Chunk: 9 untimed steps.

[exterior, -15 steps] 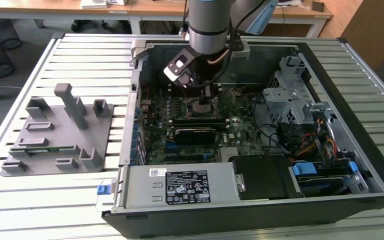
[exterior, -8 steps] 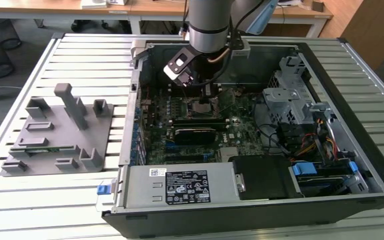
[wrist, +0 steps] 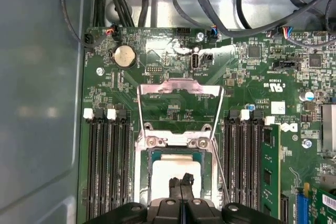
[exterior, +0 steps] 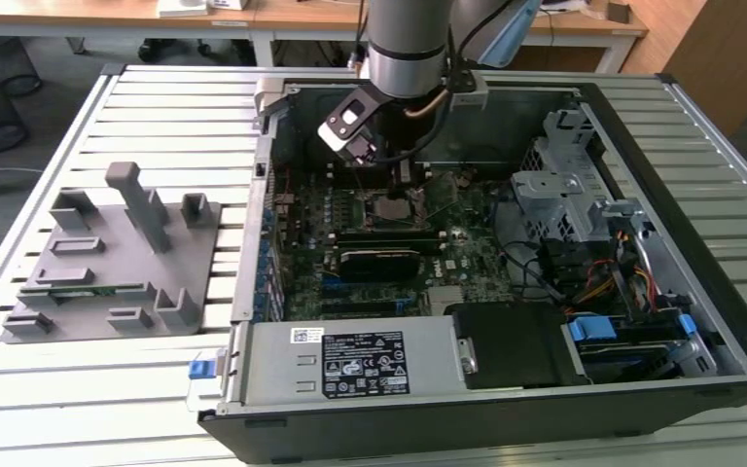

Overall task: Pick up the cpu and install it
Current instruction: 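Close the cpu cover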

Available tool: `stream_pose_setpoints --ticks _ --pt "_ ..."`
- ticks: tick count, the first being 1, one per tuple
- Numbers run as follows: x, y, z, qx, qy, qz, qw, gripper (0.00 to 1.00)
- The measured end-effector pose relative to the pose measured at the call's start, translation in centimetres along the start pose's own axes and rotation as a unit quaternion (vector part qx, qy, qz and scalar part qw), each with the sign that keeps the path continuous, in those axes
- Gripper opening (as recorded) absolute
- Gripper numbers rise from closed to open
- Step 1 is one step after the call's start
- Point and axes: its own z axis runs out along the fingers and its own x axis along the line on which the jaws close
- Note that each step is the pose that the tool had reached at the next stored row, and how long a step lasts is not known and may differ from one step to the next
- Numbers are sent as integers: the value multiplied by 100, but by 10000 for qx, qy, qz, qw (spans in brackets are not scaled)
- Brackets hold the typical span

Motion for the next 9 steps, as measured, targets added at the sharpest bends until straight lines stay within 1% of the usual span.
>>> stream_pose_setpoints --ticks 4,6,9 --pt "1 5 -68 33 0 0 10000 11" --pt "2 10 -95 62 0 1 10000 11" --pt "2 27 -136 115 0 3 9999 11"
